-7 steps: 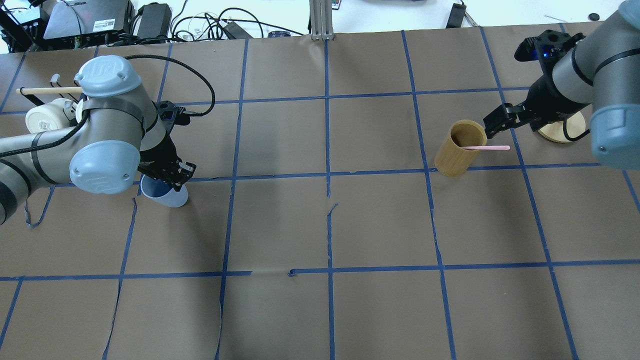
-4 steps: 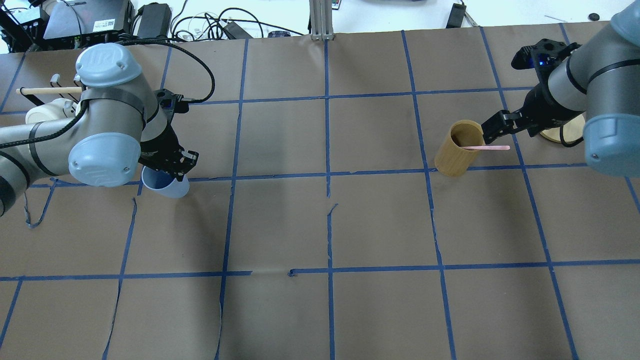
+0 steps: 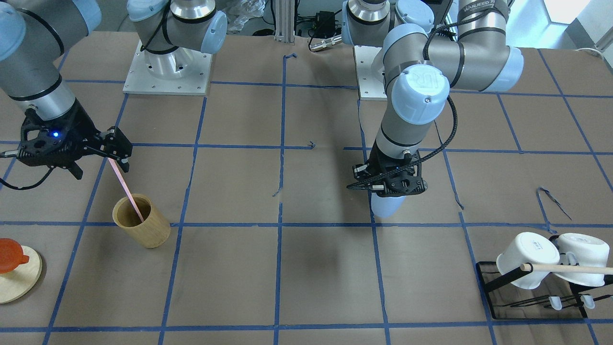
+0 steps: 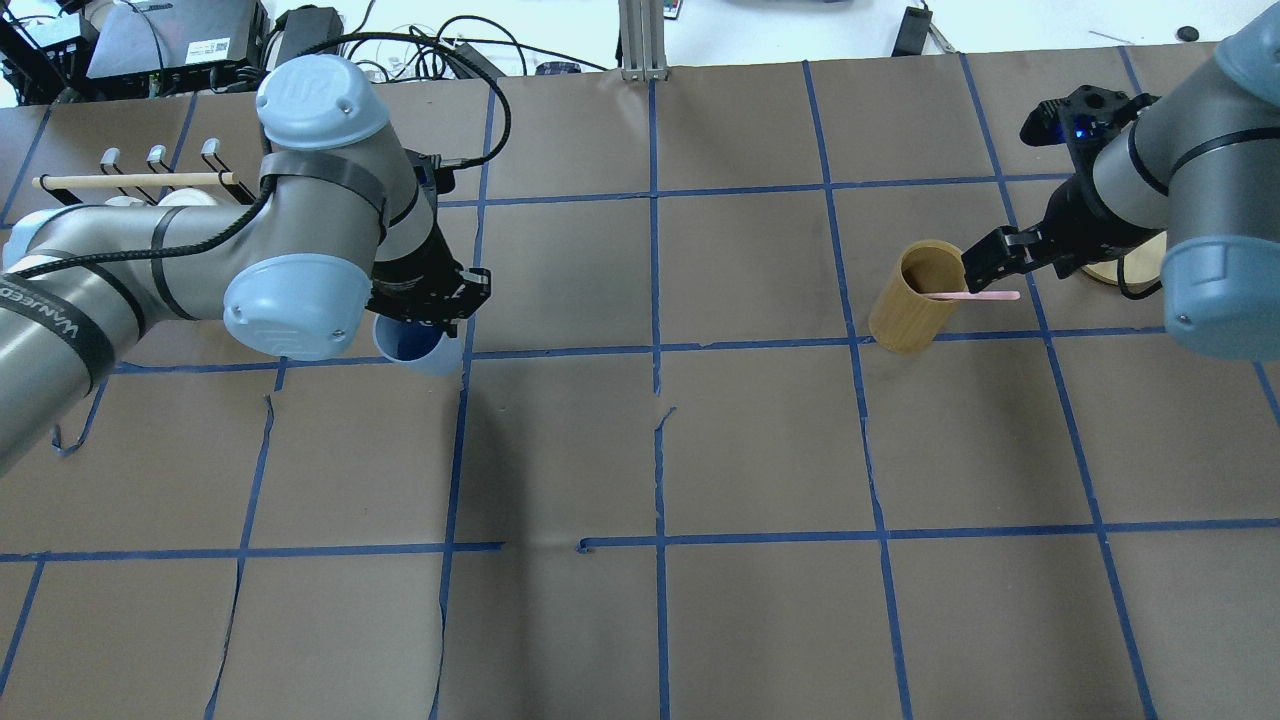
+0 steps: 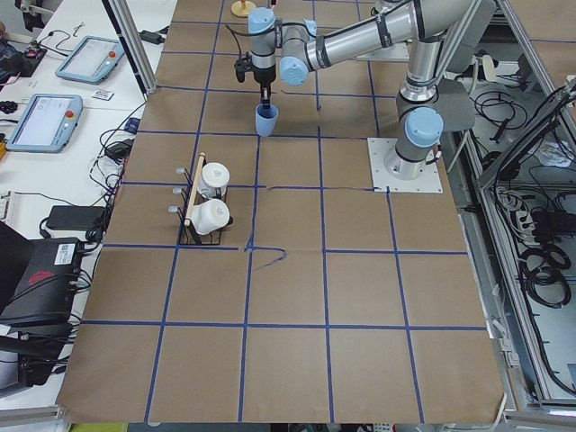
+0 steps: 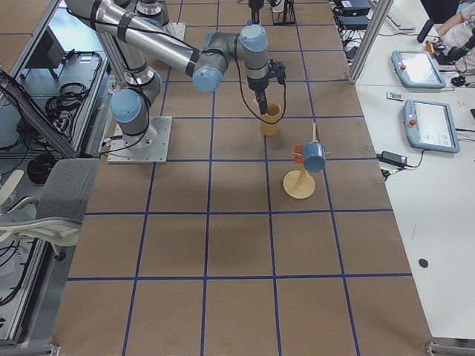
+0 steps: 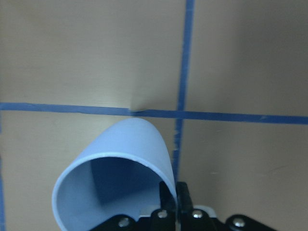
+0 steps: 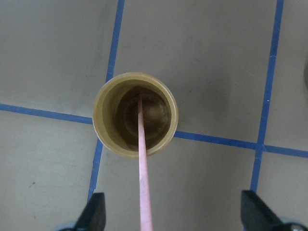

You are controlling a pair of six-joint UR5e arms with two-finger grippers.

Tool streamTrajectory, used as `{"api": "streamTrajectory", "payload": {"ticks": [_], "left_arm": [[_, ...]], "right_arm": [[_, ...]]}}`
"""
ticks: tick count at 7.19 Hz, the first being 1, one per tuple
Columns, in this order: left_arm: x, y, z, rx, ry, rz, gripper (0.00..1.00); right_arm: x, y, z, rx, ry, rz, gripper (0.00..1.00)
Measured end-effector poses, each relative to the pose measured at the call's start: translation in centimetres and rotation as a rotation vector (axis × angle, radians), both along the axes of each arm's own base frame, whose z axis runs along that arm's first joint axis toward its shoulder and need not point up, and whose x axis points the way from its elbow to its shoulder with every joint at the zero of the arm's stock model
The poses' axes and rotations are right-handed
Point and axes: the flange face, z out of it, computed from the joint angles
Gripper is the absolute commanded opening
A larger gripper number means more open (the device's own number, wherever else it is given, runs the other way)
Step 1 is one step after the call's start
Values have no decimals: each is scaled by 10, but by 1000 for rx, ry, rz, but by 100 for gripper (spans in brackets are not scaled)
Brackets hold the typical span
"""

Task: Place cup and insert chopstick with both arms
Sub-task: 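Set the blue cup at table center while the right gripper descends to the chopstick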

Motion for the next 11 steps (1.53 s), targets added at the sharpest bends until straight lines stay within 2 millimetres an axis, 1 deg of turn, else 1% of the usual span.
{"api": "streamTrajectory", "payload": {"ticks": [2, 3, 4, 5, 6, 8, 9, 10, 11], "left_arm": [[-64, 20, 2, 0, 35, 44, 0], [-93, 34, -2, 15, 36, 39, 0], [-115, 47, -8, 36, 43, 20, 0], [-133, 58, -15, 64, 57, -3, 0], [-144, 65, -21, 86, 63, -19, 0], [-150, 70, -32, 118, 58, -34, 0], [-151, 70, -37, 130, 55, -39, 60], [-151, 69, -41, 139, 52, -39, 94], [-152, 69, -42, 141, 51, -38, 100]], "right_arm": [[0, 0, -1, -1, 4, 0, 100], [0, 1, -1, 0, 5, 0, 100], [-1, 1, -2, 2, 5, 0, 100], [-1, 1, -3, 4, 1, -1, 100], [1, 3, -5, 6, -6, 0, 100], [4, 9, -11, 16, -13, 9, 100], [5, 11, -14, 21, -15, 16, 94], [5, 13, -16, 23, -16, 20, 89], [6, 14, -17, 26, -17, 23, 85]]}}
